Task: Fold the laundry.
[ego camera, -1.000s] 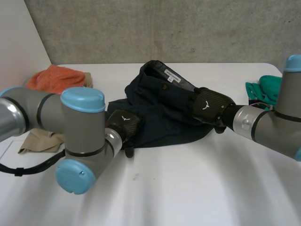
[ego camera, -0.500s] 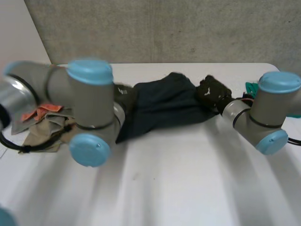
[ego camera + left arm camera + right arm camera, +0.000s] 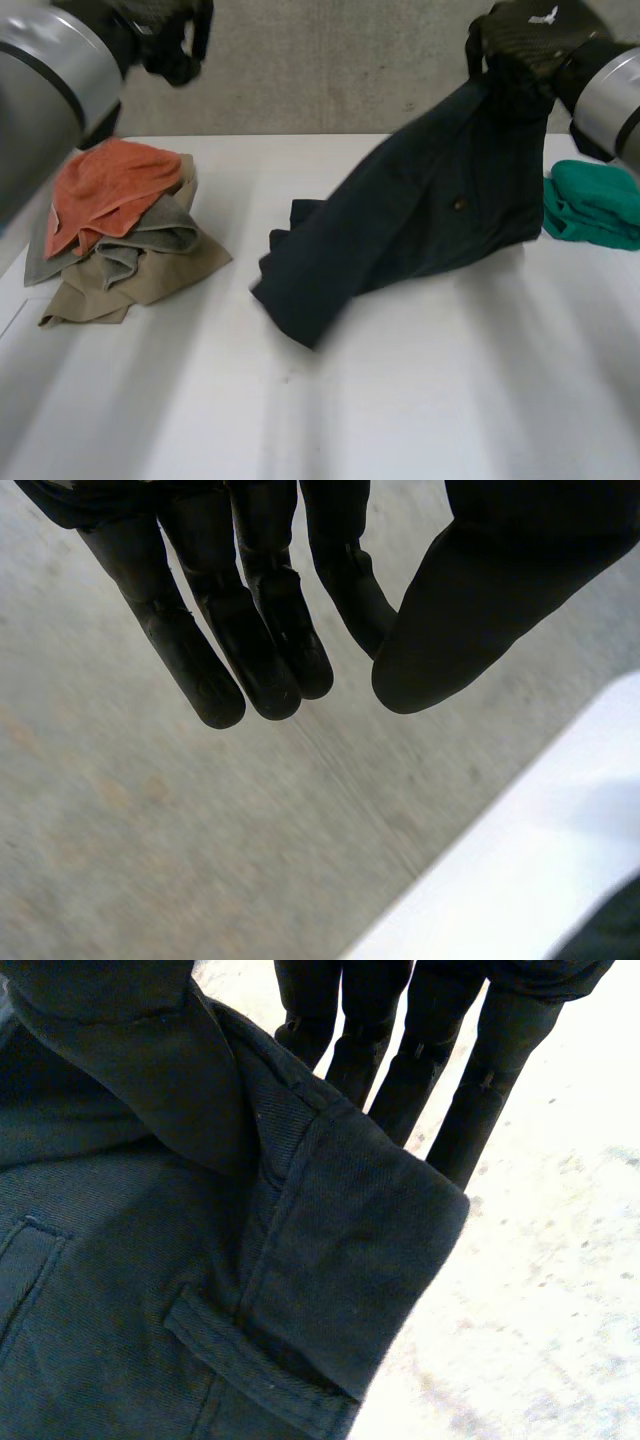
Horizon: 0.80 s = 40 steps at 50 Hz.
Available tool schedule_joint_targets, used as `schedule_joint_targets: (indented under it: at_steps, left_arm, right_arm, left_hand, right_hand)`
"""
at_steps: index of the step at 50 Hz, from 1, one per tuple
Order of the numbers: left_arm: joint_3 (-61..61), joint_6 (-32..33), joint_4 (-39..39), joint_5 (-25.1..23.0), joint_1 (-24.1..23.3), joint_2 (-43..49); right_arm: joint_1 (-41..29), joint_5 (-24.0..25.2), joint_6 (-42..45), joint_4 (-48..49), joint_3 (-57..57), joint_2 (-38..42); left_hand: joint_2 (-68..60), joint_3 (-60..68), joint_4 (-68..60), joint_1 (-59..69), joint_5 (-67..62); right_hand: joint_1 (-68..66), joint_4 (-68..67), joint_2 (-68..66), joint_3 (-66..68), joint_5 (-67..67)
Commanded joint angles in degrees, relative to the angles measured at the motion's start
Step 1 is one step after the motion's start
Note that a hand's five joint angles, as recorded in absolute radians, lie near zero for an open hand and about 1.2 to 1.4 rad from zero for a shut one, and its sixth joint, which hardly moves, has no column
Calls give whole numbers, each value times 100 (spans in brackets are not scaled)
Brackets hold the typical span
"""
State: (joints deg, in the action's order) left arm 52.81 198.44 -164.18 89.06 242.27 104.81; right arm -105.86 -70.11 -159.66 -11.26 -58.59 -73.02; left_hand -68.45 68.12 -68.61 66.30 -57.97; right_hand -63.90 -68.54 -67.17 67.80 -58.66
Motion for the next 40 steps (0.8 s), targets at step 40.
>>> schedule_joint_targets:
  at_steps: [40]
  left_arm:
    - [1267,-3074,-273,-21,-1383,2236]
  right_arm:
    - [-1534,-1066,-479,765,-1322,-450]
  left_hand:
    - [5355,-5322,5371,-5141,5307]
  right_hand:
    - [-1610,-1146,-1283,1220,-1134]
